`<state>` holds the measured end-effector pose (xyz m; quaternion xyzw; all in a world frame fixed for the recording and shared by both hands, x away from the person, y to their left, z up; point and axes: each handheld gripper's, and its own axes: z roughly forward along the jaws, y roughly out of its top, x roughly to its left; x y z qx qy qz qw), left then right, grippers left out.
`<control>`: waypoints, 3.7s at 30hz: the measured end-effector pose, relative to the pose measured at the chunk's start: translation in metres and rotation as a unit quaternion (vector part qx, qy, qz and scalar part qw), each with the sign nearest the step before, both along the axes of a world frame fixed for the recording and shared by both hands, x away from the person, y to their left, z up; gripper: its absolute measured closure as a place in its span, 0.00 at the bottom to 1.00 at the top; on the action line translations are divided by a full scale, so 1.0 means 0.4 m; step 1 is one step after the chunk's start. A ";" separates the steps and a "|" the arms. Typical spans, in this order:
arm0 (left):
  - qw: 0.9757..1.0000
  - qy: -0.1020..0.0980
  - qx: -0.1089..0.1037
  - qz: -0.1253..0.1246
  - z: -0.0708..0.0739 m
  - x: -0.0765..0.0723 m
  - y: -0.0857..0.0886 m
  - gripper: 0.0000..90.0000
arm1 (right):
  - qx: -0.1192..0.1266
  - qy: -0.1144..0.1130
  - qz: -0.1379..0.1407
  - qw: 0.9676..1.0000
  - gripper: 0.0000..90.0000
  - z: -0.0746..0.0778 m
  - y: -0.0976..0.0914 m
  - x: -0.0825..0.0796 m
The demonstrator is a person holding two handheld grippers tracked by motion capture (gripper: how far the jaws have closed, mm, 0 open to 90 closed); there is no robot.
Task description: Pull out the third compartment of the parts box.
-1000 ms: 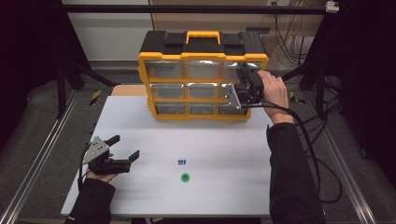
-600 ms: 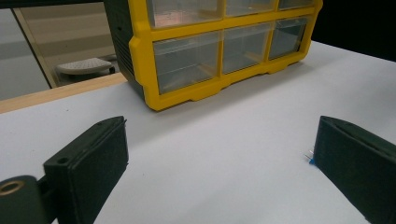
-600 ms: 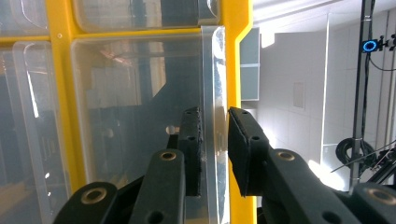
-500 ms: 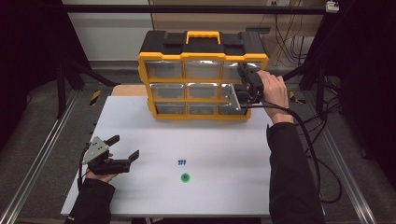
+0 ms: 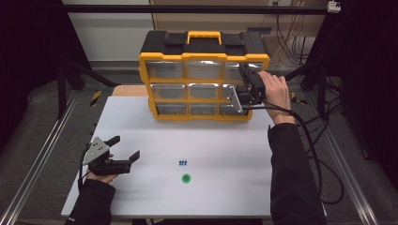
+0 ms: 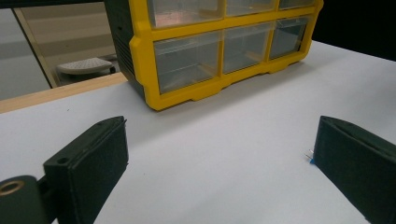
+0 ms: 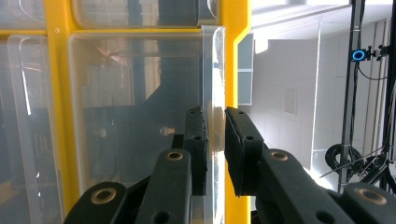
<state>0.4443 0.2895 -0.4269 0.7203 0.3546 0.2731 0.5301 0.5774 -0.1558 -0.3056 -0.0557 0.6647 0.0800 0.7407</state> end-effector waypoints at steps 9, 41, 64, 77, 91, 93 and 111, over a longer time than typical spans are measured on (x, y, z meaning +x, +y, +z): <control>1.000 0.000 0.000 0.000 0.000 0.000 0.001 0.03 | -0.004 0.002 0.005 1.000 0.88 0.003 -0.004 -0.012; 1.000 -0.002 0.000 0.000 0.002 -0.001 -0.002 0.03 | -0.008 0.000 0.022 1.000 0.88 -0.004 -0.015 -0.098; 1.000 -0.002 -0.001 0.000 0.003 -0.002 -0.001 0.03 | -0.014 0.007 0.030 0.999 0.88 -0.001 -0.018 -0.142; 1.000 -0.002 0.000 0.000 0.003 -0.002 -0.002 0.03 | -0.015 0.012 0.035 0.999 0.88 0.003 -0.025 -0.176; 1.000 -0.002 0.003 0.000 0.003 -0.001 -0.003 0.03 | -0.016 0.018 0.039 0.999 0.88 0.002 -0.031 -0.201; 1.000 -0.002 0.003 0.000 0.003 -0.001 -0.003 0.03 | -0.021 0.019 0.041 0.999 0.87 0.005 -0.033 -0.205; 1.000 -0.003 0.004 -0.001 0.003 -0.002 -0.004 0.03 | 0.185 0.096 0.080 0.975 0.50 0.026 -0.042 -0.227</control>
